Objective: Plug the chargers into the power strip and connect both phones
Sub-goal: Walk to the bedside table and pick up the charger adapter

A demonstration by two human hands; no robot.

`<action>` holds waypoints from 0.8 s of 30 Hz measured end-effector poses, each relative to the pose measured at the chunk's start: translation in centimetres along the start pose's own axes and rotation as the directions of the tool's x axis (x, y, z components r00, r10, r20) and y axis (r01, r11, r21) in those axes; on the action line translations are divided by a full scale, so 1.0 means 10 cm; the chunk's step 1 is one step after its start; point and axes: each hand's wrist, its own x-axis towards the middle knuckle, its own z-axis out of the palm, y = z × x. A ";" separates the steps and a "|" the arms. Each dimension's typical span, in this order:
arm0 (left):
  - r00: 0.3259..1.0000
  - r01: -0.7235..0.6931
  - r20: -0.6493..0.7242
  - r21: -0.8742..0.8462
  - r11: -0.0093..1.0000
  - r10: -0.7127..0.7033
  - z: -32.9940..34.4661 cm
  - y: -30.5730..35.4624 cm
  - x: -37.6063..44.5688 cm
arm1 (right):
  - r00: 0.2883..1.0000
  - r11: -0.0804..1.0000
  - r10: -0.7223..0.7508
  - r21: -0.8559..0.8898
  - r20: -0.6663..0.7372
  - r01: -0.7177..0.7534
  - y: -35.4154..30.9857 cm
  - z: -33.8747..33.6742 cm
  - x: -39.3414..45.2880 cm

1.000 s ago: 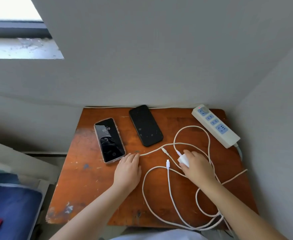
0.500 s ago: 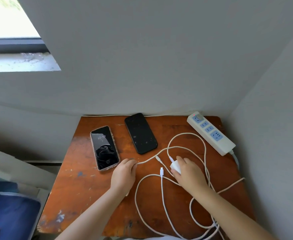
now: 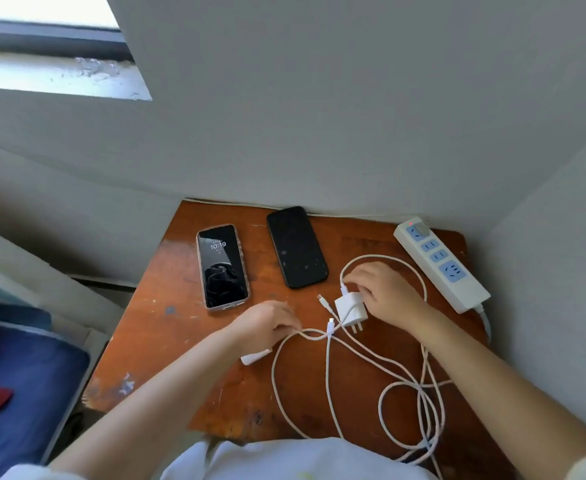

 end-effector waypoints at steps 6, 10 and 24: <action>0.999 0.040 -0.004 0.189 0.981 -0.040 0.14 -0.04 -0.04 | 0.890 0.978 -0.017 -0.179 0.456 0.110 0.05 0.05 0.17; 0.992 0.113 -0.080 0.203 0.973 -0.099 0.26 -0.02 -0.10 | 0.784 0.882 -0.102 -0.309 0.613 0.356 0.05 0.06 0.17; 0.934 0.342 -0.018 0.340 0.876 -0.357 0.20 0.15 0.12 | 0.981 0.922 -0.132 -0.345 0.143 0.174 0.23 0.06 -0.06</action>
